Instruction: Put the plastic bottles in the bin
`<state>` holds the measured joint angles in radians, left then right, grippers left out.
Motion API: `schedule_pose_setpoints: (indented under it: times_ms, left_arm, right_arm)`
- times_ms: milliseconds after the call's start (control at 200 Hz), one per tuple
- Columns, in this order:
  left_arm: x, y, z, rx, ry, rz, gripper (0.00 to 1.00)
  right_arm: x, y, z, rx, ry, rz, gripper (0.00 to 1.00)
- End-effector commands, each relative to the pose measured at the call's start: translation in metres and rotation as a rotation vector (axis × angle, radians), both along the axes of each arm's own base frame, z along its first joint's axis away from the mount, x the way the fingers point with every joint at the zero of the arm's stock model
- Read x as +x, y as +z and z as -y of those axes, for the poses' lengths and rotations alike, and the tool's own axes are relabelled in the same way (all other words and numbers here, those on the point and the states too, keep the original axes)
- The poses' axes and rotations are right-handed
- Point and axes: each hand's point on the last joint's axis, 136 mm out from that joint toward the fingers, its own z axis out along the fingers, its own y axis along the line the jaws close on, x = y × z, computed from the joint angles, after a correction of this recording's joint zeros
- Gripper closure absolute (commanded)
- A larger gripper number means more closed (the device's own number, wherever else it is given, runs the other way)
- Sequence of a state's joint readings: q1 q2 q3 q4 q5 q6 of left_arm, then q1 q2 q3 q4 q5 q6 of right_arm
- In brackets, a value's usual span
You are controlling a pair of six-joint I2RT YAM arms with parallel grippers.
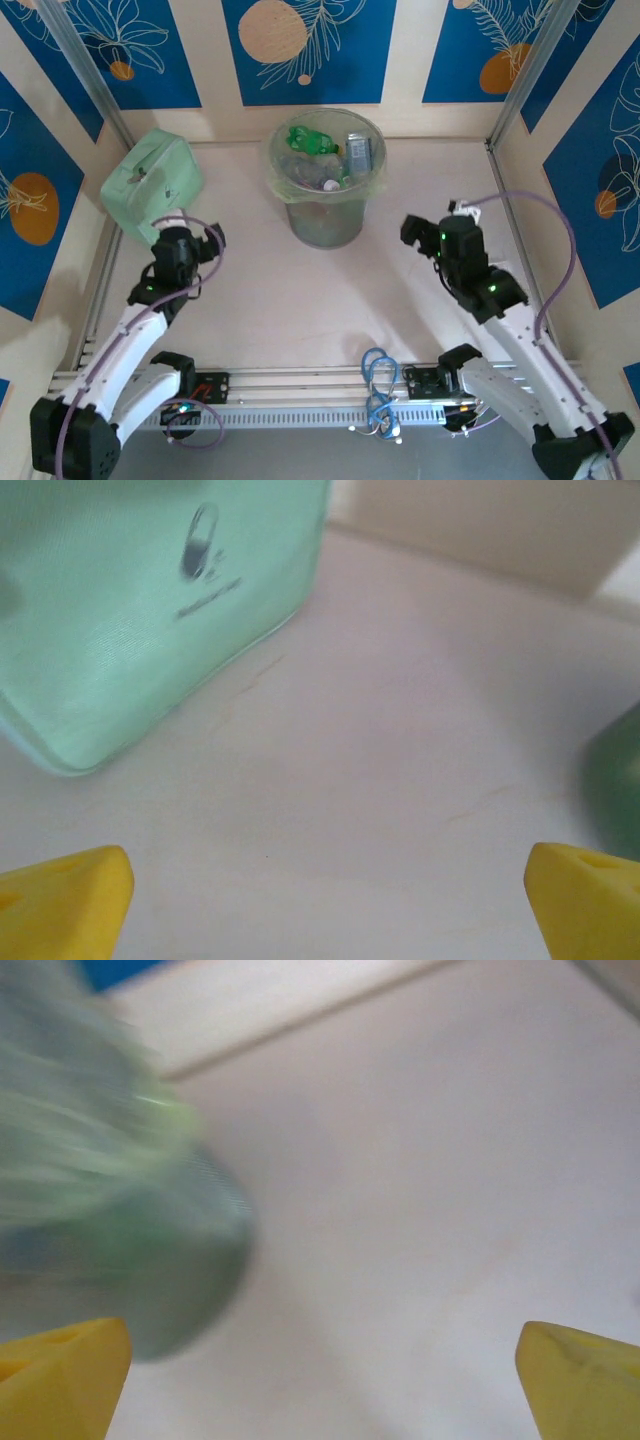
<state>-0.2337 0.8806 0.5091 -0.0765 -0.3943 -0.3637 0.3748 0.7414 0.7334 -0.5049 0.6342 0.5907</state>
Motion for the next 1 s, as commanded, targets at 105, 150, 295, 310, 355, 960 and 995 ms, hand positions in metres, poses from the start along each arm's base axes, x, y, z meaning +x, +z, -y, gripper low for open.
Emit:
schedule_pose_setpoints:
  times_ms: [105, 150, 295, 310, 355, 960, 995]
  left_arm:
    - [0.023, -0.010, -0.040, 0.305, 0.131, 0.091, 0.00]
    - [0.025, -0.021, -0.039, 0.292, 0.121, 0.081, 0.00]
    - [0.047, -0.048, -0.028, 0.346, 0.000, 0.035, 0.00]
    - [0.049, -0.050, -0.028, 0.345, 0.000, 0.019, 0.00]
    - [0.055, -0.051, -0.030, 0.328, -0.006, 0.020, 0.00]
    - [0.082, -0.071, -0.009, 0.211, -0.177, 0.163, 0.00]
    - [0.082, -0.070, -0.010, 0.218, -0.172, 0.162, 0.00]
  right_arm:
    - [0.022, -0.044, 0.058, -0.379, -0.214, 0.006, 0.01]
    - [0.026, -0.060, 0.065, -0.397, -0.246, -0.023, 0.01]
    - [0.053, -0.096, 0.059, -0.373, -0.172, -0.008, 0.01]
    - [0.056, -0.098, 0.058, -0.377, -0.162, -0.004, 0.01]
    - [0.067, -0.104, 0.054, -0.388, -0.127, 0.014, 0.01]
    - [0.128, -0.125, 0.022, -0.173, 0.232, 0.175, 0.01]
    - [0.128, -0.124, 0.021, -0.175, 0.233, 0.180, 0.01]
